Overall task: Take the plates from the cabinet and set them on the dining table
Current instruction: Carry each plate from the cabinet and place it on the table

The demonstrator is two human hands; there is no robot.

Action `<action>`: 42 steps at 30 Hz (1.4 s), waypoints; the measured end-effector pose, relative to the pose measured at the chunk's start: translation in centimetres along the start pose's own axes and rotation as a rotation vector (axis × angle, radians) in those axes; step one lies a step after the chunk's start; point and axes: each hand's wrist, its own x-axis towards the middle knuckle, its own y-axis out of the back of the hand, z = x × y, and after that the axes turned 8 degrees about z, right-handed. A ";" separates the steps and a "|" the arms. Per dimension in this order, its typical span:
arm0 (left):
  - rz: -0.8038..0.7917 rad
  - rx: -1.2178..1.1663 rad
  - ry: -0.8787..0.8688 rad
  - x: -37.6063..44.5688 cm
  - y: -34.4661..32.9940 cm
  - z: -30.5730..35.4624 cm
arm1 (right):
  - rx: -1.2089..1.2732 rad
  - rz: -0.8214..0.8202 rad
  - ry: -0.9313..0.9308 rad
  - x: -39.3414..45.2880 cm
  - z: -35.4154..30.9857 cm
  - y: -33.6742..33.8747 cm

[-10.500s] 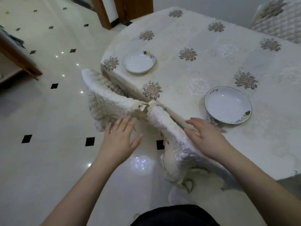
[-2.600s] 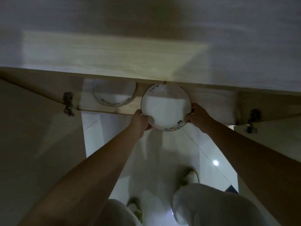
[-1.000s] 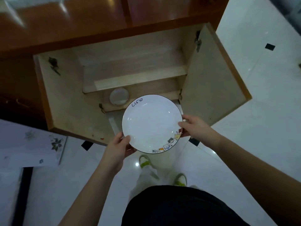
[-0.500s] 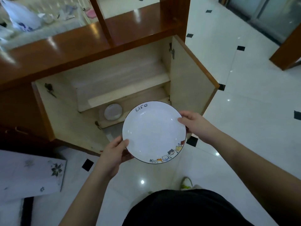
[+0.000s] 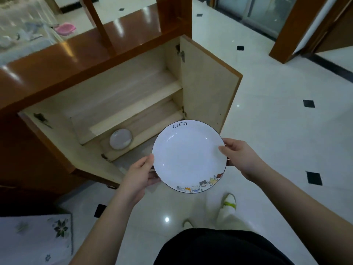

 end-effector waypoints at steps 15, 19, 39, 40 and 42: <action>-0.514 0.108 -0.042 -4.8 -15.8 1.7 | 0.191 0.548 -0.084 -13.2 5.7 13.0; -0.625 0.209 -0.059 -8.1 -22.1 0.4 | 0.270 0.674 -0.108 -18.0 8.4 17.8; -1.131 0.459 -0.097 -30.4 -48.7 -8.6 | 0.556 1.092 -0.119 -42.0 18.9 38.5; -1.143 0.467 -0.090 -31.0 -49.9 -8.8 | 0.574 1.115 -0.120 -42.5 19.2 39.1; -1.161 0.486 -0.082 -32.0 -52.1 -9.1 | 0.603 1.161 -0.122 -43.2 19.8 40.3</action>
